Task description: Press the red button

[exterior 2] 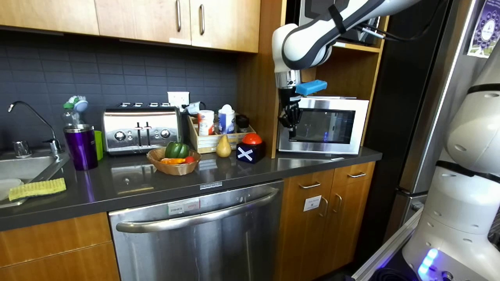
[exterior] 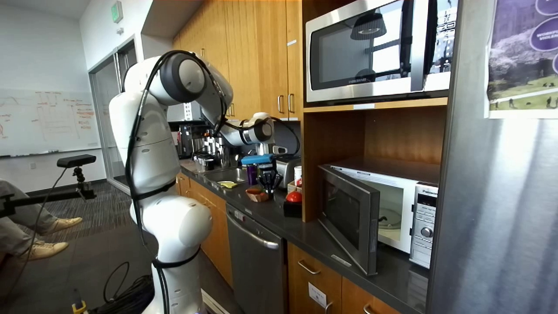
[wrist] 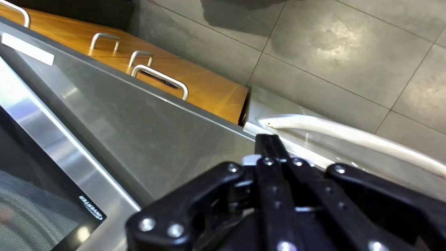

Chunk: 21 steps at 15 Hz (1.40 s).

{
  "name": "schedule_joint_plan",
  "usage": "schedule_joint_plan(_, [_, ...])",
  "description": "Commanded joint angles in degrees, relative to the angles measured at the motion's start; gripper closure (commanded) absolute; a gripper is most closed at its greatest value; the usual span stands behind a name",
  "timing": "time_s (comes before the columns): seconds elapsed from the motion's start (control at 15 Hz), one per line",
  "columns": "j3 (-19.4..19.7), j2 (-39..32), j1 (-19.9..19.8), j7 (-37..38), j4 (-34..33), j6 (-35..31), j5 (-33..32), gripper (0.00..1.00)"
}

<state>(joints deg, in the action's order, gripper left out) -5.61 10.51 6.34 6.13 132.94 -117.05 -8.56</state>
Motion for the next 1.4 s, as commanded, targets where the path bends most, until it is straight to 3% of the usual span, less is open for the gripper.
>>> schedule_joint_plan(0.0, [1.01,6.78,-1.6,1.41,7.08,-4.89,1.98,1.0])
schedule_joint_plan(0.4, [1.36,12.96,-3.15,3.28,14.0,-9.08,2.12,1.0])
schedule_joint_plan(0.87, [1.31,17.07,-4.8,6.02,16.29,-10.1,1.94,1.0])
schedule_joint_plan(0.93, [1.21,17.39,-4.98,6.38,16.43,-9.99,1.92,0.88])
schedule_joint_plan(1.0, [1.04,15.1,-4.87,5.32,14.62,-8.98,1.44,0.98])
schedule_joint_plan(1.13, [1.04,15.67,-5.06,5.5,14.89,-8.98,1.45,0.89])
schedule_joint_plan(1.33, [1.03,15.88,-5.08,5.57,14.98,-8.98,1.46,0.88])
